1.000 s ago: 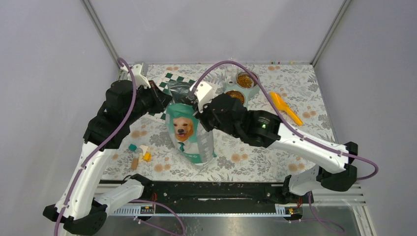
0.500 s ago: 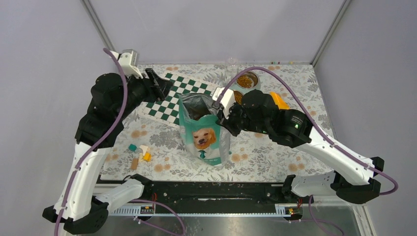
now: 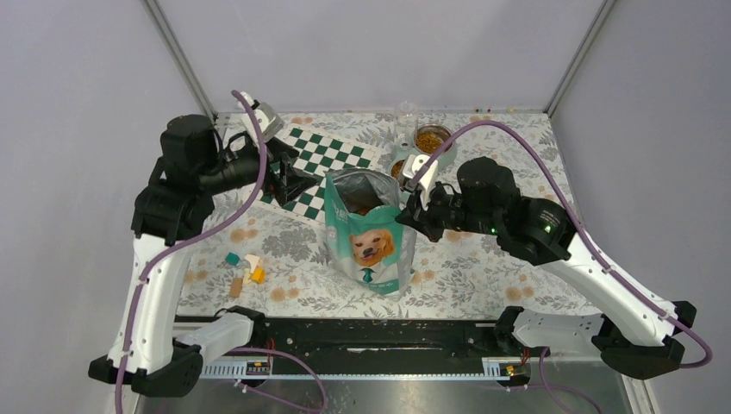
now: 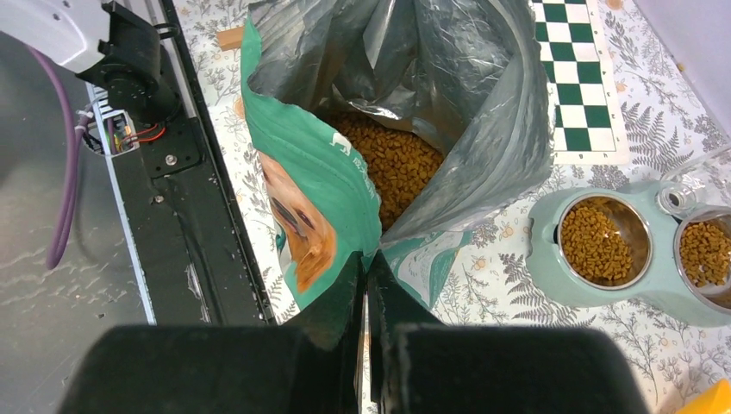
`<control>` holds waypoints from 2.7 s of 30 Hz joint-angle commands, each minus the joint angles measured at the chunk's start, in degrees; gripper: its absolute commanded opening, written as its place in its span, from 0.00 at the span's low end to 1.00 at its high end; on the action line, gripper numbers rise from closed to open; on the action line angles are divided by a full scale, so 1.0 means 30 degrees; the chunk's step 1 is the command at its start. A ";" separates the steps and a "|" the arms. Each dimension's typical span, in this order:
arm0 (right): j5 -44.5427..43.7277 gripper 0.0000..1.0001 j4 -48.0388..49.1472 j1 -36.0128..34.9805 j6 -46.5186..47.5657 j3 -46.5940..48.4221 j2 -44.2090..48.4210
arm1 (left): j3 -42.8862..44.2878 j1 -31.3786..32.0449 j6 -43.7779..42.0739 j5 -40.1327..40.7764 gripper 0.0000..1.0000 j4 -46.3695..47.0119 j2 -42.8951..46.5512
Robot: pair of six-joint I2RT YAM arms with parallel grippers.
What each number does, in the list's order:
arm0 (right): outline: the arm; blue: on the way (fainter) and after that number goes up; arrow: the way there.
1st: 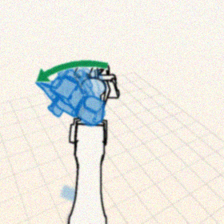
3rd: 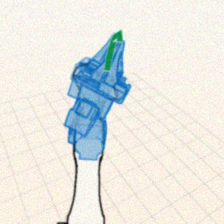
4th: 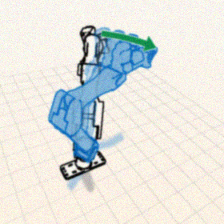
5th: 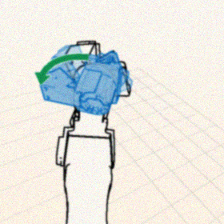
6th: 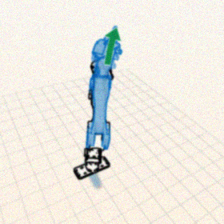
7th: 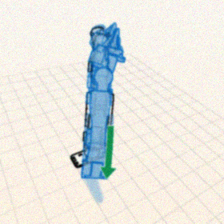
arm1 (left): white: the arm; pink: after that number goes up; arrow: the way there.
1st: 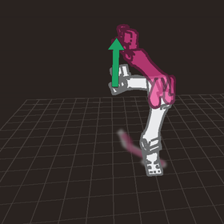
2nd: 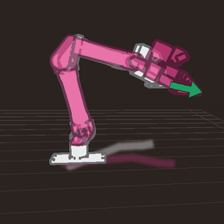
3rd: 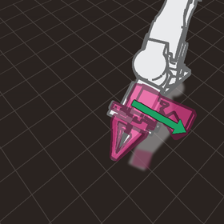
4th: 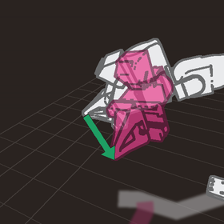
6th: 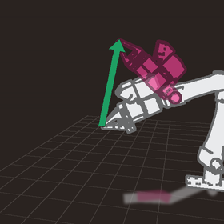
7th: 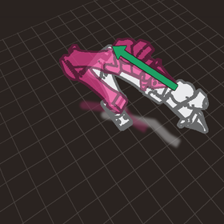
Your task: Serve the pet food
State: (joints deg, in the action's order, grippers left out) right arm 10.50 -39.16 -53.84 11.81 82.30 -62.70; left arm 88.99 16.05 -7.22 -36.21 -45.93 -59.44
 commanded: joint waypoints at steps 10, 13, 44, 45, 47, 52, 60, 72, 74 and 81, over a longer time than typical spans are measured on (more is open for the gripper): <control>0.2118 0.00 0.3523 0.0194 0.0144 -0.0116 0.2044 | -0.0444 -0.0783 -0.6723 -0.8196 0.77 -0.1318 -0.2573; 0.2351 0.00 0.3578 0.0198 0.0001 0.0014 0.2019 | -0.1652 -0.0783 -0.7812 -0.9035 0.77 -0.0329 -0.2361; 0.1069 0.00 0.2278 0.0213 -0.0198 0.0043 0.2359 | -0.5342 -0.0195 -0.7916 -1.2385 0.25 0.4383 -0.2498; 0.1026 0.00 0.2279 0.0222 -0.0134 0.0024 0.2314 | -0.5368 -0.0195 -0.8118 -1.2474 0.16 0.4361 -0.2398; 0.0870 0.00 0.2282 0.0224 -0.0021 0.0054 0.2270 | -0.5278 -0.0195 -0.8255 -1.2537 0.04 0.4355 -0.2337; -0.0257 0.00 0.1203 0.0343 0.0678 0.0968 0.1961 | -0.4866 -0.0223 -0.8307 -1.1242 0.00 0.4292 -0.2325; -0.2898 0.00 -0.0277 0.0484 0.2486 0.2301 0.2922 | -0.5571 -0.0228 -0.4870 -0.7055 0.00 0.6907 -0.1332; -0.3413 0.00 -0.0327 0.1121 0.5031 0.3494 0.3062 | -0.5418 -0.0226 -0.1242 -0.6638 0.00 1.0217 0.0361; -0.2989 0.00 0.0005 0.1219 0.4856 0.2192 0.3553 | -0.6280 -0.0202 -0.1247 -0.7098 0.00 1.0311 0.0876; -0.2640 0.18 0.0634 0.1277 0.3127 -0.1582 0.4225 | -0.8449 0.0666 -0.0913 -0.8011 0.00 1.0763 0.1691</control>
State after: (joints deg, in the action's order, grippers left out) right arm 4.32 -45.67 -51.07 23.11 78.13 -53.23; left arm 63.31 18.15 -11.07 -59.77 -24.38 -57.14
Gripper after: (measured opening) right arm 0.074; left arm 0.014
